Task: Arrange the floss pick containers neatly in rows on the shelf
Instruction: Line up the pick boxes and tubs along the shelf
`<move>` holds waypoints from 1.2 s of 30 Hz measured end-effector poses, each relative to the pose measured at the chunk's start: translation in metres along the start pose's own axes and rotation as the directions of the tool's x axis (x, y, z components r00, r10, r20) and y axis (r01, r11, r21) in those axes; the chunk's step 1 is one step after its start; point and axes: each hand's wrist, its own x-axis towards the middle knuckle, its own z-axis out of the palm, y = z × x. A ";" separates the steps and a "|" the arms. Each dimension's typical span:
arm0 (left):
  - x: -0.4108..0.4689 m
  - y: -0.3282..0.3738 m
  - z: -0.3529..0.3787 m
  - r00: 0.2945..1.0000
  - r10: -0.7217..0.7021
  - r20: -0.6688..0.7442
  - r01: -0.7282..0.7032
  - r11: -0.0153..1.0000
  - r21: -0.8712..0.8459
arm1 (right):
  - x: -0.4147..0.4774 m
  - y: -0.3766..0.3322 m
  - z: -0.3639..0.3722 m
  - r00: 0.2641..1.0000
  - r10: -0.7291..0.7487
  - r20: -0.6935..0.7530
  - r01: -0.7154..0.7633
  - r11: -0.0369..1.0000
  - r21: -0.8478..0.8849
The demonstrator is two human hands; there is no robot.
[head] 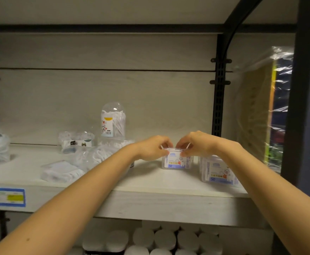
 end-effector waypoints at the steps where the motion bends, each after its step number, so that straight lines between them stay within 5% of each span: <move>1: 0.000 0.001 0.001 1.000 -0.007 0.002 0.007 1.000 0.023 | 0.000 0.000 0.000 1.000 0.006 0.008 -0.006 1.000 -0.011; 10: -0.028 0.024 -0.005 0.994 0.017 -0.107 0.021 0.940 0.340 | -0.005 -0.005 0.000 0.996 0.061 0.062 -0.057 0.996 -0.067; 15: -0.103 0.021 -0.033 0.875 0.171 -0.453 -0.056 0.965 0.258 | -0.025 -0.029 -0.006 0.984 -0.021 -0.177 0.009 0.998 -0.069; 20: -0.187 -0.028 -0.069 0.810 0.047 -0.585 0.058 0.985 0.160 | -0.025 -0.087 0.004 0.941 -0.033 -0.338 0.100 0.978 0.183; 27: -0.247 -0.112 -0.114 0.853 -0.076 -0.516 0.178 0.972 0.152 | 0.033 -0.166 0.004 0.837 0.242 -0.490 0.139 0.773 0.619; 36: -0.231 -0.169 -0.131 0.981 0.068 -0.182 -0.033 0.981 0.189 | 0.101 -0.201 0.013 0.787 0.489 -0.377 0.021 0.589 0.808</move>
